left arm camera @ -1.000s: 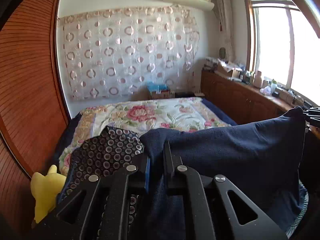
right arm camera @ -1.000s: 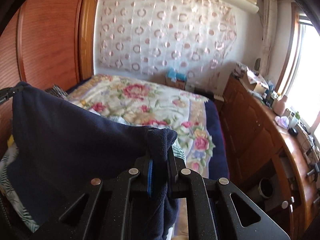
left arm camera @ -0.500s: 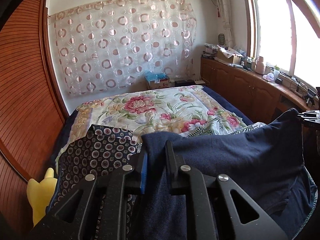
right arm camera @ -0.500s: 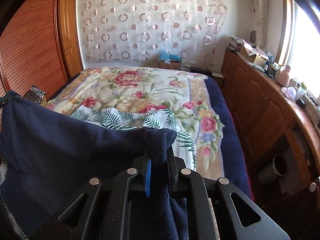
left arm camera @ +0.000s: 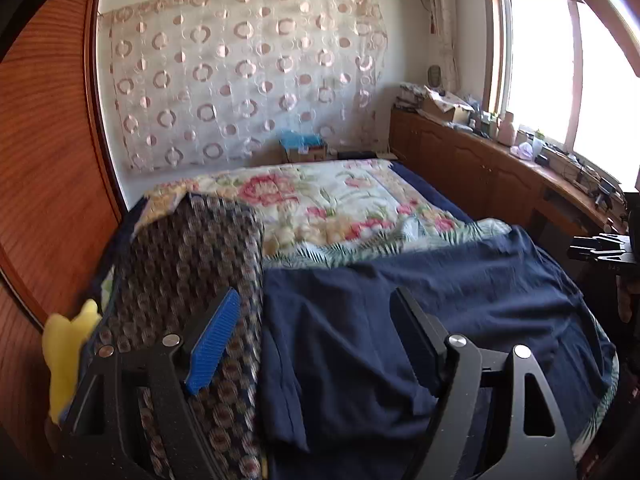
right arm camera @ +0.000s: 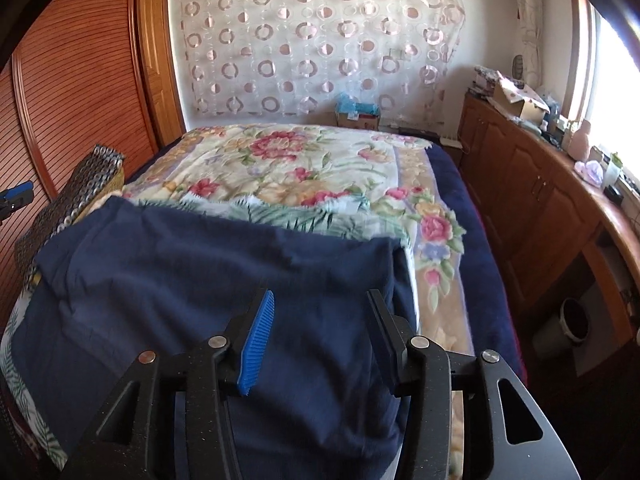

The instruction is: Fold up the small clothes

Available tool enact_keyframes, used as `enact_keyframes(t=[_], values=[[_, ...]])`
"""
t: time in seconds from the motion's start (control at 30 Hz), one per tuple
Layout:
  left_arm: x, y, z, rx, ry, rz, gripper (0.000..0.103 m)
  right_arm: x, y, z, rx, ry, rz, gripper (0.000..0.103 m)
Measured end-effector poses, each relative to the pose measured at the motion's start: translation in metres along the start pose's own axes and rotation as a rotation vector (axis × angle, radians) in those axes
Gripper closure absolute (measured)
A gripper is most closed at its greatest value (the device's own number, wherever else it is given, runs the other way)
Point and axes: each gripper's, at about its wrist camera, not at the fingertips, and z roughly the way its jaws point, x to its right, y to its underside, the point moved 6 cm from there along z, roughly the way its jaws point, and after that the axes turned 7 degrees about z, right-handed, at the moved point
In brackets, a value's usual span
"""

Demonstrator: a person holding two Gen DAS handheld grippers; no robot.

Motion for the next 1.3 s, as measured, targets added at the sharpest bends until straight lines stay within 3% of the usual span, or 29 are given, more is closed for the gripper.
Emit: enact_keyframes(t=[0.27, 0.43, 0.73, 1.1, 1.3], values=[[0.035, 0.075, 0.009, -0.13, 0.054, 0.054, 0.025, 0.017, 0.063, -0.007, -0.086, -0.032, 0.074, 0.055], [0.048, 0.096, 0.02, -0.193, 0.074, 0.076, 0.025, 0.033, 0.079, -0.013, -0.118, -0.042, 0.12, 0.055], [0.06, 0.117, 0.041, -0.268, 0.095, 0.069, 0.025, 0.036, 0.071, -0.003, -0.144, -0.035, 0.152, 0.055], [0.066, 0.118, 0.046, -0.277, 0.085, 0.074, 0.015, 0.019, 0.072, 0.02, -0.107, 0.033, 0.121, 0.055], [0.065, 0.119, 0.046, -0.277, 0.082, 0.067, 0.014, 0.015, 0.079, 0.019, -0.079, 0.055, 0.099, 0.054]])
